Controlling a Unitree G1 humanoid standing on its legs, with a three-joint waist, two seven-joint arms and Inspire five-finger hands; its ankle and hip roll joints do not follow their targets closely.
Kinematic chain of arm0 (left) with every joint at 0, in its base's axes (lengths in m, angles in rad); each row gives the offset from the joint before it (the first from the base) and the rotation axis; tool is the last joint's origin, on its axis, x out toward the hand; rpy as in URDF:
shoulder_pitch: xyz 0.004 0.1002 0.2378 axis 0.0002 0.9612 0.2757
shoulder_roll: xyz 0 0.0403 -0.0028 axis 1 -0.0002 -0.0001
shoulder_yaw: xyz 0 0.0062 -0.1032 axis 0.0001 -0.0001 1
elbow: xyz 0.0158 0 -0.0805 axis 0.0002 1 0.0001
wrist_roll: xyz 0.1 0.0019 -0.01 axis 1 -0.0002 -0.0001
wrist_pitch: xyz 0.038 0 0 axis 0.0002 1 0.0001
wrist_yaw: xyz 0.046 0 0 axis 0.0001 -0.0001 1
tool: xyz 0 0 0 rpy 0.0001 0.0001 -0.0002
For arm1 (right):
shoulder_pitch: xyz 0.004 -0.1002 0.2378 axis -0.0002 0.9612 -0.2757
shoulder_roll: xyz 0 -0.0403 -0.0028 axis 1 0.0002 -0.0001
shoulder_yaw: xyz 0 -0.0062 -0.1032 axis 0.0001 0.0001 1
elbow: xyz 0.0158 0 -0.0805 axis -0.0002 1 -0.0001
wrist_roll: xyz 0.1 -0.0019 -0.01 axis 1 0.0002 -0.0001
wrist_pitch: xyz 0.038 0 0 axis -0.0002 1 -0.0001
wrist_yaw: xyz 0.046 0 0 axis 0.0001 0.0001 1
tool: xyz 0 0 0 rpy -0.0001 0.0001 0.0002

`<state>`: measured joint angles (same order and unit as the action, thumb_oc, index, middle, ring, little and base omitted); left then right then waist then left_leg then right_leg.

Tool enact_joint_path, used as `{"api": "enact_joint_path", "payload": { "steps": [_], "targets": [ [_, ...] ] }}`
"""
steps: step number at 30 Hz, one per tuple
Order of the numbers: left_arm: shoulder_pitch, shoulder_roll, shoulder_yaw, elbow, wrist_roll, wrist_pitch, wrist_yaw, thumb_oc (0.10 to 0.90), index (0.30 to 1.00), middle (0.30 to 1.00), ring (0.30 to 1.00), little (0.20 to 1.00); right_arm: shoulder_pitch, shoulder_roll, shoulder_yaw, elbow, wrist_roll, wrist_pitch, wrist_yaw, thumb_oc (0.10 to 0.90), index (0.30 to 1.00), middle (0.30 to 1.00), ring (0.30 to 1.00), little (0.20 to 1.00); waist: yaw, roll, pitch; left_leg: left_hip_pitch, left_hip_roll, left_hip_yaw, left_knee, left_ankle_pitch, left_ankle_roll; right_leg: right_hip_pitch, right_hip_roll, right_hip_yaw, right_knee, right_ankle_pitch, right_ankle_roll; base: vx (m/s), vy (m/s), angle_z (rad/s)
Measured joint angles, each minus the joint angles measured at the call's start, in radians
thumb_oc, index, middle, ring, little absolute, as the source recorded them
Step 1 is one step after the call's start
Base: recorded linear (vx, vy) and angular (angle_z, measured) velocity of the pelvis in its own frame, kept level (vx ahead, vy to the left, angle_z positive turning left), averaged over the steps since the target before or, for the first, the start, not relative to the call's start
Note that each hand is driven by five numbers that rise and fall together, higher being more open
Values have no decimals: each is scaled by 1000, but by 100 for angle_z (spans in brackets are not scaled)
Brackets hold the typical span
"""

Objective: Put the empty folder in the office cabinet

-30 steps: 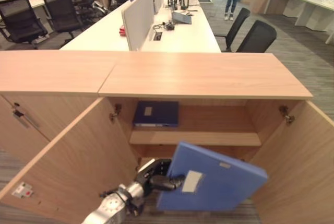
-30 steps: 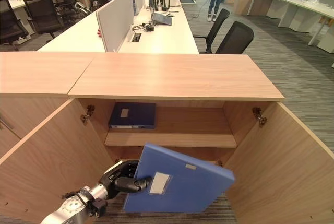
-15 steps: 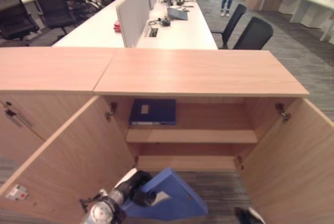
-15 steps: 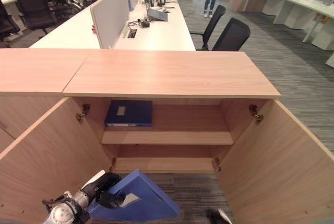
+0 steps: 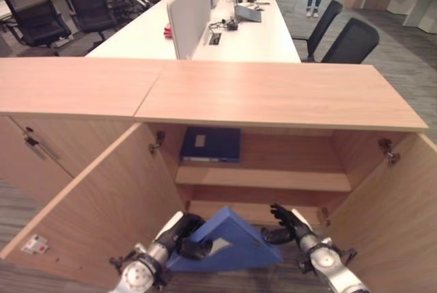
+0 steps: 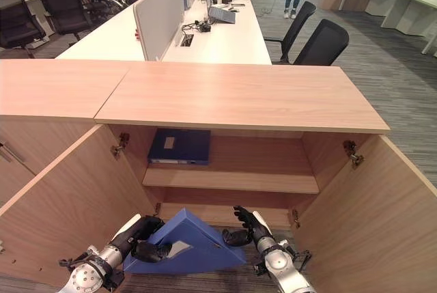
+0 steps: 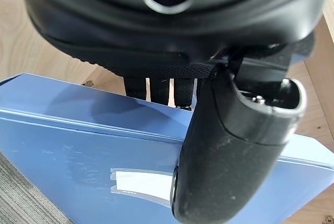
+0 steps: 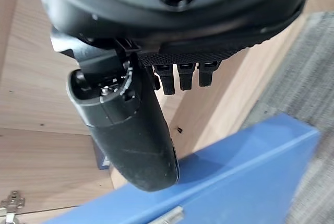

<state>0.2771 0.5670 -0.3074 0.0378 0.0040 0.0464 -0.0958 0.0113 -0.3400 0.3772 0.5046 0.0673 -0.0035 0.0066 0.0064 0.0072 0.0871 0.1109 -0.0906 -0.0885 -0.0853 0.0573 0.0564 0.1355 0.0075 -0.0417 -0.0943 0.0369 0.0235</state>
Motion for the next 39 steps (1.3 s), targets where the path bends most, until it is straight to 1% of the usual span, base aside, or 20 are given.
{"api": "enact_joint_path", "payload": {
  "steps": [3,7,12,14,18,19,22,25,26,28,33,38,39],
  "targets": [
    [10,0,3,-2,0,-1,-1,400,300,300,300,300,15,-5,0,-10,16,11,10,800,900,900,900,900,0,0,1,-2,1,-1,0,-2,-1,-3,1,0,0,0,0,0,0,0],
    [27,-1,21,-7,0,-2,-3,400,300,300,300,300,51,-38,-2,-70,15,19,32,800,900,900,900,900,0,3,8,-2,1,-2,0,-2,-1,-4,1,0,0,1,-2,0,0,0],
    [28,-1,75,-10,2,-5,-2,400,300,300,300,300,55,-76,-12,-97,3,20,38,800,900,900,900,900,1,3,12,-3,1,-3,0,-2,-1,-4,1,0,0,1,-2,0,0,0],
    [23,-1,100,-12,4,-8,1,400,300,300,300,300,58,-81,-51,-108,-27,19,36,800,900,900,900,900,0,3,15,-3,1,-2,1,-2,0,-3,1,-1,0,1,-2,0,0,0],
    [20,0,129,-12,8,-11,1,400,300,300,300,300,58,-90,-153,-108,-27,19,-1,800,900,900,900,900,0,5,16,-3,0,-2,0,2,5,-3,0,-1,0,1,-2,0,0,0],
    [20,1,137,-12,10,-11,1,400,300,300,300,300,58,-104,-191,-108,-27,19,-27,800,900,900,900,900,0,5,16,-2,0,-1,1,2,5,-3,0,-1,0,1,-2,0,0,0],
    [21,1,151,-12,12,-11,2,400,300,300,300,300,59,-143,-240,-108,-28,20,-45,800,900,900,900,900,0,4,16,-2,1,-1,3,3,7,-2,1,0,0,3,-4,0,0,0],
    [20,2,155,-18,12,-12,-3,400,300,300,300,300,61,-185,-260,-108,-30,20,-42,800,900,900,900,900,-2,5,17,-2,1,-1,4,4,9,-3,1,0,0,5,-7,0,0,0],
    [20,2,157,-19,11,-12,-3,400,300,300,300,300,62,-191,-285,-108,-38,22,-48,800,900,900,900,900,-2,3,18,-1,1,0,4,4,9,-2,1,0,0,5,-7,0,0,0],
    [20,2,157,-19,10,-12,-3,400,300,300,300,300,62,-209,-286,-108,-49,22,-48,800,900,900,900,900,-1,0,20,-1,2,0,3,4,9,-3,2,1,0,5,-6,0,0,0],
    [20,2,156,-35,7,-12,-7,400,300,300,300,300,69,-209,-272,-108,-59,22,-26,800,900,900,900,900,-3,-7,24,-1,3,2,4,4,9,-4,3,3,0,5,-7,-2,-2,-1],
    [5,2,155,-64,6,-15,-17,400,300,300,300,300,66,-204,-227,-110,-59,22,0,800,900,900,900,900,-2,-10,26,-1,3,4,4,4,9,-3,3,3,0,5,-6,0,0,0],
    [-3,2,154,-65,6,-25,-22,400,300,300,300,300,65,-203,-206,-111,-59,22,10,800,900,900,900,900,-2,-10,26,-1,3,4,3,4,8,-4,3,3,0,5,-6,0,0,0]
  ]
}}
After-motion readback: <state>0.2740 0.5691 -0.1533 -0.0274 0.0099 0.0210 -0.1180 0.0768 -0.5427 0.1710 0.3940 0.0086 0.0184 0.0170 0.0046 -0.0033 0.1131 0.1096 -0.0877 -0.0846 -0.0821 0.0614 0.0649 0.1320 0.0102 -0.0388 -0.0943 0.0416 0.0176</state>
